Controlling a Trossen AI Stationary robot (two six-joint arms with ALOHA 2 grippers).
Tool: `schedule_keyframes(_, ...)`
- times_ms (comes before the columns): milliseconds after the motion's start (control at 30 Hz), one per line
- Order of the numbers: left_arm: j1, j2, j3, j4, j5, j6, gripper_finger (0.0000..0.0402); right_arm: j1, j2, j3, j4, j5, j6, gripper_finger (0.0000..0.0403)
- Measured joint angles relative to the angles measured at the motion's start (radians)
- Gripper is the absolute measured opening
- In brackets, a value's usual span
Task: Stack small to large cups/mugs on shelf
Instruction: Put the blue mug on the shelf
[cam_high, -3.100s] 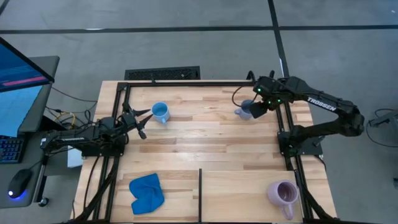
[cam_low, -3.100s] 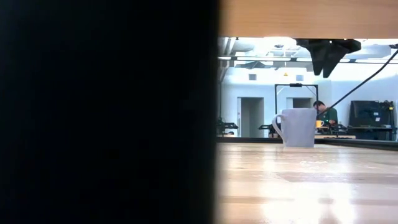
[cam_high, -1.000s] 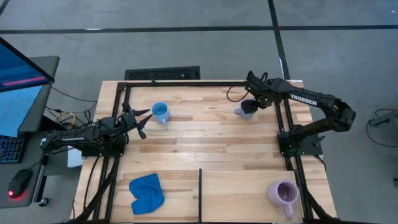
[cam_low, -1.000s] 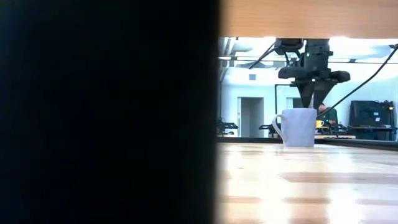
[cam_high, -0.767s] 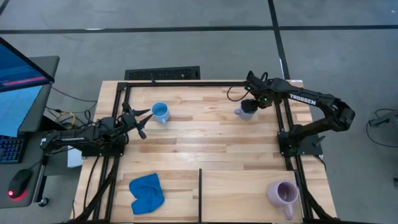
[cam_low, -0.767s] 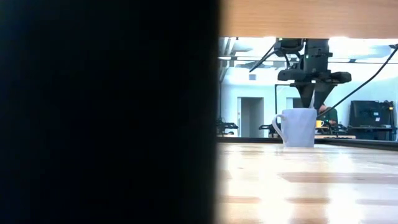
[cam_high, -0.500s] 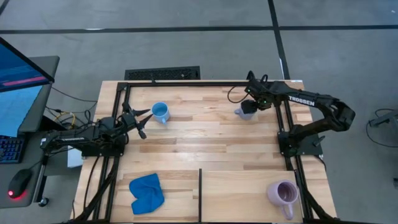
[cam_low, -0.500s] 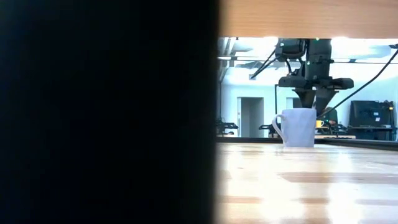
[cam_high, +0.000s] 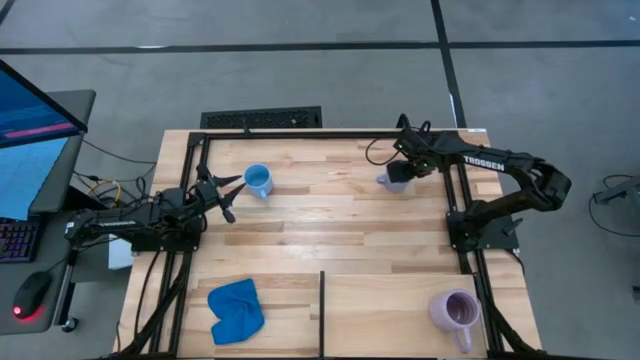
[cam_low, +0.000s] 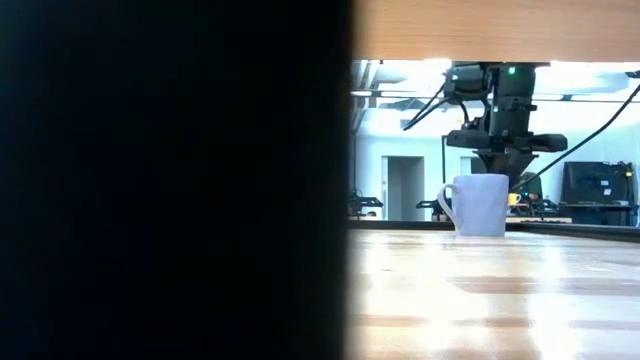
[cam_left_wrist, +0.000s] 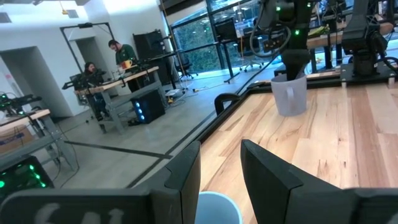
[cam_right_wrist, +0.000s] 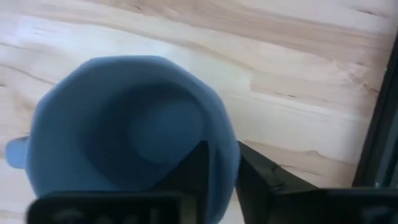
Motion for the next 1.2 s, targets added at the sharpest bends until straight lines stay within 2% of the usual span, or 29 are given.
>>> schedule_keyframes(233, 0.000, 0.000, 0.000, 0.000, -0.001, 0.006, 0.0108, 0.001, -0.003, 0.002, 0.033, -0.009, -0.067, 0.0024)
schedule_keyframes(467, 0.000, 0.000, 0.000, 0.000, -0.003, 0.007, 0.0108, 0.030, -0.003, 0.003, 0.031, -0.014, -0.146, 0.0023)
schedule_keyframes(700, 0.000, 0.000, 0.000, 0.000, -0.016, 0.008, 0.0108, 0.087, -0.003, 0.022, -0.005, -0.065, -0.174, 0.0023)
schedule_keyframes(900, 0.000, 0.000, 0.000, 0.000, -0.018, 0.008, 0.0108, 0.148, -0.002, 0.117, -0.091, -0.089, -0.192, 0.0023)
schedule_keyframes(1200, 0.000, 0.000, 0.000, 0.000, -0.018, 0.008, 0.0108, 0.248, -0.002, 0.351, -0.366, -0.089, -0.206, 0.0023)
